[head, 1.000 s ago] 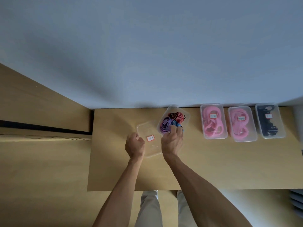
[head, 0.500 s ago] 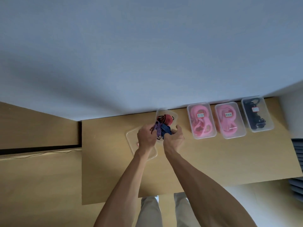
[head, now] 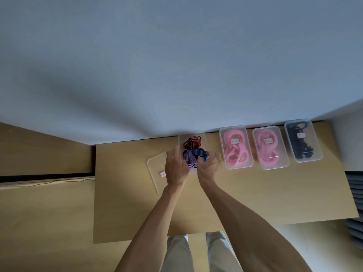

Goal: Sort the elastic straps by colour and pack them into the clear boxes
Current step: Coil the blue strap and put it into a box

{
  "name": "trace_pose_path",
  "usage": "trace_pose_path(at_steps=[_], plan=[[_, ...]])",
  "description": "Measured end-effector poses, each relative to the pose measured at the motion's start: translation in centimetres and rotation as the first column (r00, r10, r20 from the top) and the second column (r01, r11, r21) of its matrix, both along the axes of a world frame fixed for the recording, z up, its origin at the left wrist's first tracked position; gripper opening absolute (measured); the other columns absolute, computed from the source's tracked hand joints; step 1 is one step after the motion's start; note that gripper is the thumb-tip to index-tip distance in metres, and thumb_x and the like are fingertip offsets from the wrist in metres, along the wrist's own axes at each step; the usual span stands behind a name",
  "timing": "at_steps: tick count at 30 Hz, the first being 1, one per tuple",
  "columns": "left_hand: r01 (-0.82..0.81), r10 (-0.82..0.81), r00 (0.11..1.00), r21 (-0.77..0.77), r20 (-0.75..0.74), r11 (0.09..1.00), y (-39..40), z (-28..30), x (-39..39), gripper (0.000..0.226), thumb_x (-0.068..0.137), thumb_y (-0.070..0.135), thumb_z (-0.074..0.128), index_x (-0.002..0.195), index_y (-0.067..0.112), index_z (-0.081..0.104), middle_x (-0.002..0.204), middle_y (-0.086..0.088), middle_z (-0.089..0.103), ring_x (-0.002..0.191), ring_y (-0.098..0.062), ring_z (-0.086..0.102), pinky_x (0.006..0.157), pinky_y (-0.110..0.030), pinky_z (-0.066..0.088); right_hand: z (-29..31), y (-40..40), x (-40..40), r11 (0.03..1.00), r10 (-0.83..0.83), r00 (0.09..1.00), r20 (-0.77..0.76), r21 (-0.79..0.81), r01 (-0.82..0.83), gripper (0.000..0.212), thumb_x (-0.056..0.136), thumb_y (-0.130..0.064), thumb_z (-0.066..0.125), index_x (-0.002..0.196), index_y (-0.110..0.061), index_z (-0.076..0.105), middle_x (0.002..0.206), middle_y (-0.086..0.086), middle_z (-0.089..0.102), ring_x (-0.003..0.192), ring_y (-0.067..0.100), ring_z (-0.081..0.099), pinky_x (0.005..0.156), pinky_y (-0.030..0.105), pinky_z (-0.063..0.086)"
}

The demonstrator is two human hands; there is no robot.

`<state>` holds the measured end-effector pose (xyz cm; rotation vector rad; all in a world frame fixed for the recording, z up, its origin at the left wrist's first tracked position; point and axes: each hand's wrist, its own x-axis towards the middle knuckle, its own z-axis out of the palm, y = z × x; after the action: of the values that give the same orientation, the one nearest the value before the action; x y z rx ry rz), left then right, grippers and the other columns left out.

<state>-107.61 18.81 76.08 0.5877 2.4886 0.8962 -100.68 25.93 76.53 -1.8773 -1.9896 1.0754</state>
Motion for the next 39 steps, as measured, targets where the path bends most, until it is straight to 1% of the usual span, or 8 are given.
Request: trace_pose_path(at_steps=[5, 12, 20, 24, 28, 31, 34, 39], plan=[[0.348, -0.336, 0.906, 0.002, -0.256, 0.937, 1.6, 0.9, 0.0, 0.049, 0.074, -0.01, 0.064, 0.122, 0.0, 0.067, 0.126, -0.016, 0.064, 0.112, -0.037, 0.06, 0.088, -0.045, 0.056, 0.3, 1.0, -0.1, 0.994, -0.065, 0.997, 0.038, -0.085, 0.069, 0.028, 0.083, 0.0, 0.06, 0.111, -0.001, 0.066, 0.112, 0.015, 0.065, 0.101, 0.034, 0.06, 0.083, 0.041, 0.048], [0.542, -0.562, 0.799, -0.148, -0.215, 0.827, 2.8, -0.1, 0.3, 0.042, 0.088, 0.014, 0.066, 0.129, 0.012, 0.063, 0.123, -0.005, 0.063, 0.105, -0.03, 0.056, 0.089, -0.041, 0.044, -0.2, 1.6, 0.7, 0.985, -0.091, 0.995, -0.026, -0.148, 0.086, 0.026, 0.079, 0.005, 0.063, 0.104, -0.003, 0.069, 0.094, 0.013, 0.07, 0.086, 0.03, 0.064, 0.079, 0.045, 0.055], [0.339, -0.391, 0.891, -0.235, -0.23, 0.911, 2.7, -0.3, 0.6, 0.027, 0.077, 0.029, 0.074, 0.094, 0.008, 0.071, 0.088, -0.01, 0.067, 0.083, -0.033, 0.058, 0.073, -0.04, 0.044, -0.6, 1.3, 0.5, 0.986, 0.12, 0.992, 0.03, -0.118, -0.116, 0.026, 0.074, 0.007, 0.061, 0.088, -0.008, 0.078, 0.076, 0.014, 0.067, 0.066, 0.027, 0.059, 0.05, 0.028, 0.036], [0.262, -0.295, 0.94, -0.189, -0.171, 0.946, 2.1, -0.5, 0.6, 0.036, 0.075, 0.034, 0.074, 0.097, 0.007, 0.068, 0.088, -0.011, 0.065, 0.078, -0.033, 0.06, 0.069, -0.038, 0.046, -0.6, 0.9, 0.5, 0.978, 0.189, 0.977, 0.096, -0.101, -0.18, 0.033, 0.081, 0.002, 0.057, 0.102, -0.013, 0.078, 0.089, 0.017, 0.067, 0.074, 0.029, 0.058, 0.059, 0.028, 0.036], [0.235, -0.266, 0.954, -0.21, -0.138, 0.949, 1.3, -0.7, 1.0, 0.044, 0.073, 0.033, 0.077, 0.109, 0.01, 0.069, 0.095, -0.014, 0.059, 0.079, -0.032, 0.059, 0.074, -0.038, 0.051, -0.8, 0.9, 1.0, 0.971, 0.232, 0.967, 0.108, -0.093, -0.222, 0.037, 0.076, 0.004, 0.059, 0.101, -0.014, 0.079, 0.079, 0.013, 0.064, 0.068, 0.023, 0.047, 0.059, 0.028, 0.032], [0.126, -0.154, 0.982, -0.231, -0.108, 0.965, 1.5, -0.6, 1.5, 0.048, 0.074, 0.043, 0.078, 0.106, 0.008, 0.067, 0.096, -0.015, 0.06, 0.08, -0.033, 0.06, 0.07, -0.04, 0.053, -0.7, 0.7, 0.9, 0.986, 0.148, 0.986, 0.076, -0.09, -0.141, 0.028, 0.08, 0.001, 0.063, 0.103, -0.008, 0.079, 0.092, 0.013, 0.075, 0.082, 0.03, 0.066, 0.071, 0.033, 0.05], [0.083, -0.108, 0.991, -0.277, -0.078, 0.957, 1.9, -0.3, 1.3, 0.051, 0.074, 0.053, 0.076, 0.101, 0.011, 0.065, 0.097, -0.01, 0.065, 0.081, -0.031, 0.063, 0.066, -0.036, 0.05, -0.5, 0.4, 0.4, 0.989, 0.108, 0.991, 0.08, -0.112, -0.099, 0.027, 0.083, 0.0, 0.062, 0.103, -0.007, 0.078, 0.101, 0.014, 0.076, 0.092, 0.031, 0.069, 0.081, 0.035, 0.054], [0.036, -0.04, 0.999, -0.282, -0.008, 0.959, 2.0, -0.3, 1.1, 0.051, 0.076, 0.059, 0.074, 0.101, 0.016, 0.061, 0.101, -0.005, 0.065, 0.085, -0.027, 0.063, 0.069, -0.035, 0.054, -0.1, 0.7, 0.0, 0.984, 0.135, 0.985, 0.106, -0.13, -0.12, 0.027, 0.08, 0.002, 0.06, 0.096, -0.009, 0.08, 0.094, 0.014, 0.076, 0.086, 0.033, 0.068, 0.07, 0.032, 0.049]])
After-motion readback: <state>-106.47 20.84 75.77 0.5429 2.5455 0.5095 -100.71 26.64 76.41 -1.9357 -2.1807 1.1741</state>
